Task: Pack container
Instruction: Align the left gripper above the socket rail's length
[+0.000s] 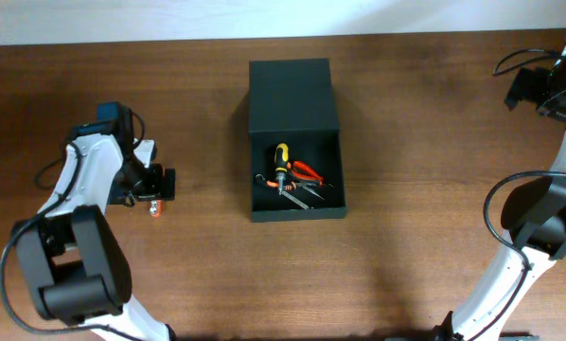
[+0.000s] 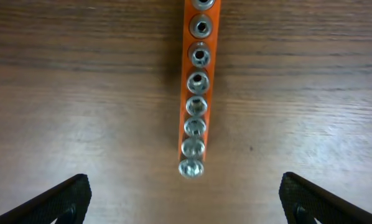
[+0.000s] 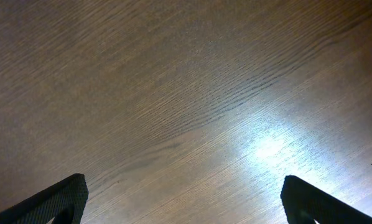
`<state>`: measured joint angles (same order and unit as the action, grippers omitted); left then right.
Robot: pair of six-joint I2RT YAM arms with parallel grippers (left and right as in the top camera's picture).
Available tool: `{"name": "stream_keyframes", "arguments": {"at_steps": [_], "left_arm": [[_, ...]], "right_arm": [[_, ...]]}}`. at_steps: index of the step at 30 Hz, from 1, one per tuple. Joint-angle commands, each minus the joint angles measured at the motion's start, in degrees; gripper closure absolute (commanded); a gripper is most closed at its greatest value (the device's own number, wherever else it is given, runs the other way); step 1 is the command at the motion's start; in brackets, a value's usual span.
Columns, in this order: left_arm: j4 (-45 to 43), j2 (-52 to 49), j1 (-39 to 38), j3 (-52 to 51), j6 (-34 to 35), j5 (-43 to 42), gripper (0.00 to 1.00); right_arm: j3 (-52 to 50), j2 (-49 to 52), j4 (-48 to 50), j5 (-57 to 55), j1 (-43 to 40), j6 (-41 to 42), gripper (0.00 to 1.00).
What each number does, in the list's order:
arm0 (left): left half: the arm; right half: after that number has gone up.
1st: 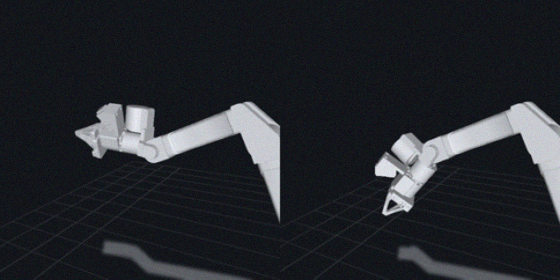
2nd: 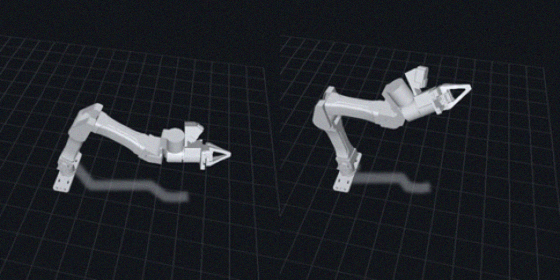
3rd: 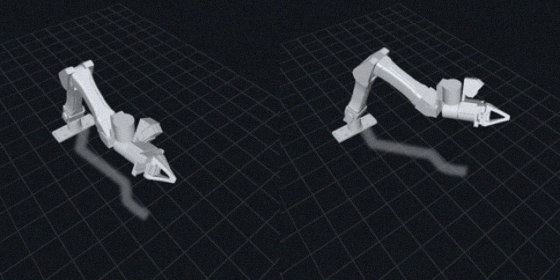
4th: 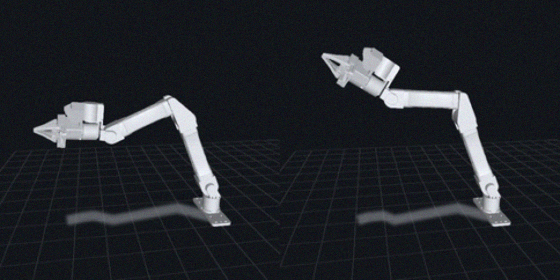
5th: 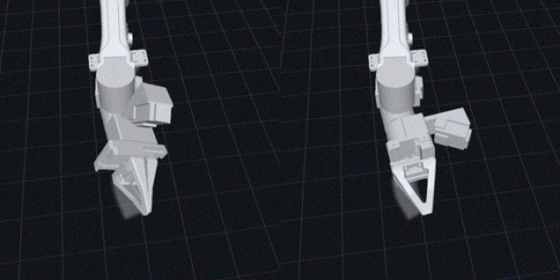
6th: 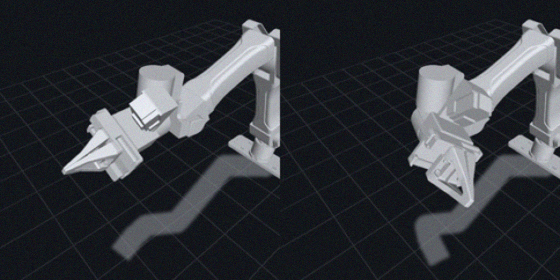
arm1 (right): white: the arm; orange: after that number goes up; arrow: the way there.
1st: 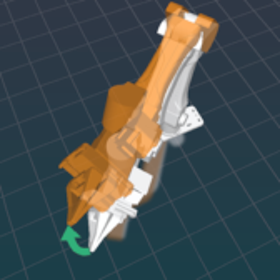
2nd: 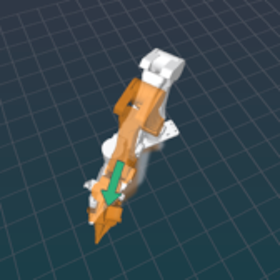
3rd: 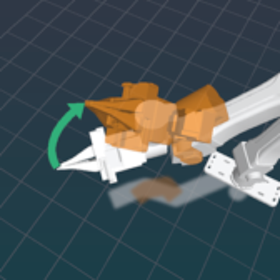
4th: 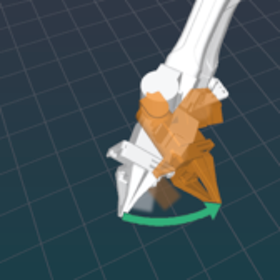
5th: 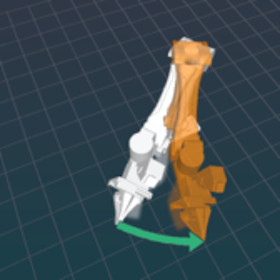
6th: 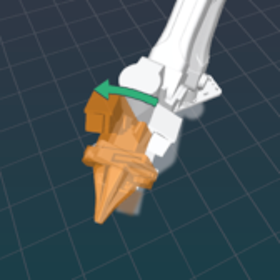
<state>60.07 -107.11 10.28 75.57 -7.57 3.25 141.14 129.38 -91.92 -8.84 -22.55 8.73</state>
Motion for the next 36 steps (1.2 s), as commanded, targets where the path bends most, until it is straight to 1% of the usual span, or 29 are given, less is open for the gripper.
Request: {"name": "stream_keyframes", "arguments": {"at_steps": [1, 6, 12, 15, 21, 36], "left_arm": [[-1.0, -2.2, 0.1, -0.5, -1.5, 1.4, 0.01], [-1.0, -2.2, -0.1, -0.5, -1.1, -1.5, 0.01], [-6.3, -2.3, -0.2, -0.5, -2.4, -1.8, 0.01], [-7.3, -2.8, 0.0, -0.5, -2.4, -1.8, 0.01], [-7.4, -5.2, 0.5, -0.5, -4.2, -3.7, 0.01], [-8.4, -6.5, 0.2, -0.5, -5.8, -2.4, 0.01]], "right_arm": [[-0.2, -1.4, 0.0, -0.9, -0.4, -0.3, 0.01], [-0.2, -1.4, 0.0, -0.9, -0.4, -0.3, 0.01], [-0.2, -1.4, 0.0, -0.9, -0.4, -0.3, 0.01], [-0.2, -1.4, 0.0, -0.9, -0.4, -0.3, 0.01], [-0.2, -1.4, 0.0, -0.9, -0.4, -0.3, 0.01], [-0.2, -1.4, 0.0, -0.9, -0.4, -0.3, 0.01]]}}
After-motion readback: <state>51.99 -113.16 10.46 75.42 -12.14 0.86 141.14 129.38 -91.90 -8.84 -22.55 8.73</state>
